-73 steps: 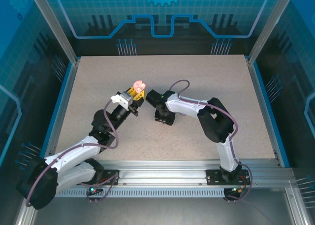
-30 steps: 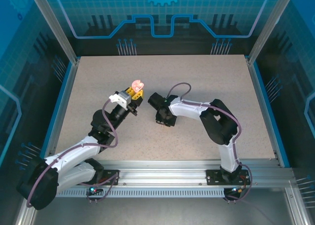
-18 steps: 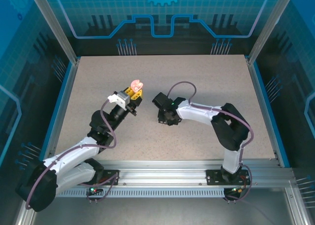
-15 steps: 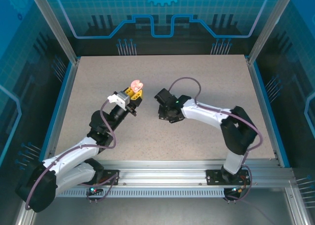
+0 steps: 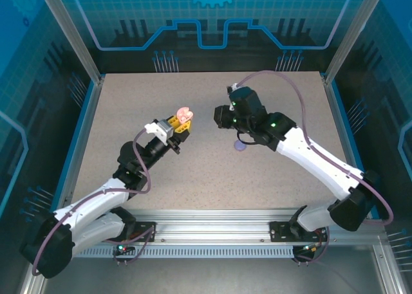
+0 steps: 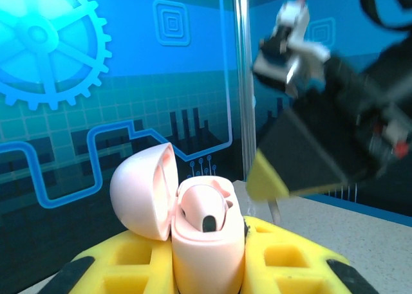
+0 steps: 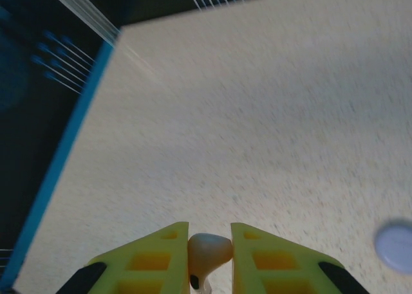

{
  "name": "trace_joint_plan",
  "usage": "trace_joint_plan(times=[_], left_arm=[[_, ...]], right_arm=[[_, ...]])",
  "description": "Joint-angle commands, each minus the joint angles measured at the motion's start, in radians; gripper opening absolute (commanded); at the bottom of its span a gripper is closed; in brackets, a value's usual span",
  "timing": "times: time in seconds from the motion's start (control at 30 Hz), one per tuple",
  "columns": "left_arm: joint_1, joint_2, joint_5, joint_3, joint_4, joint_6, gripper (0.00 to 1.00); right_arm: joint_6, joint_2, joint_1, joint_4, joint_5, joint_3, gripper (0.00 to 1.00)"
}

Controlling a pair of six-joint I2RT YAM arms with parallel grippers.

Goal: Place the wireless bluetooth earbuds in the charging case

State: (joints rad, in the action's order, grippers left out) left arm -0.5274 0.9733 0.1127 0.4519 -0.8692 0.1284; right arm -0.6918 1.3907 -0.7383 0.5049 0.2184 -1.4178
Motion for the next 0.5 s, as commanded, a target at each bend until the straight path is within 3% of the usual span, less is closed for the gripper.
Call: trace_joint_plan(times=[0.0, 0.47], left_arm=[[0.004, 0.006, 0.061, 0.05, 0.01, -0.028, 0.0], [-0.008, 0.062, 0.092, 0.094, 0.018, -0.043, 0.0]], right_arm=[[0.106, -0.047, 0.005, -0.05, -0.045, -0.051, 0.2], [0.219, -0.068, -0.082, -0.155, -0.145, -0.082, 0.2]])
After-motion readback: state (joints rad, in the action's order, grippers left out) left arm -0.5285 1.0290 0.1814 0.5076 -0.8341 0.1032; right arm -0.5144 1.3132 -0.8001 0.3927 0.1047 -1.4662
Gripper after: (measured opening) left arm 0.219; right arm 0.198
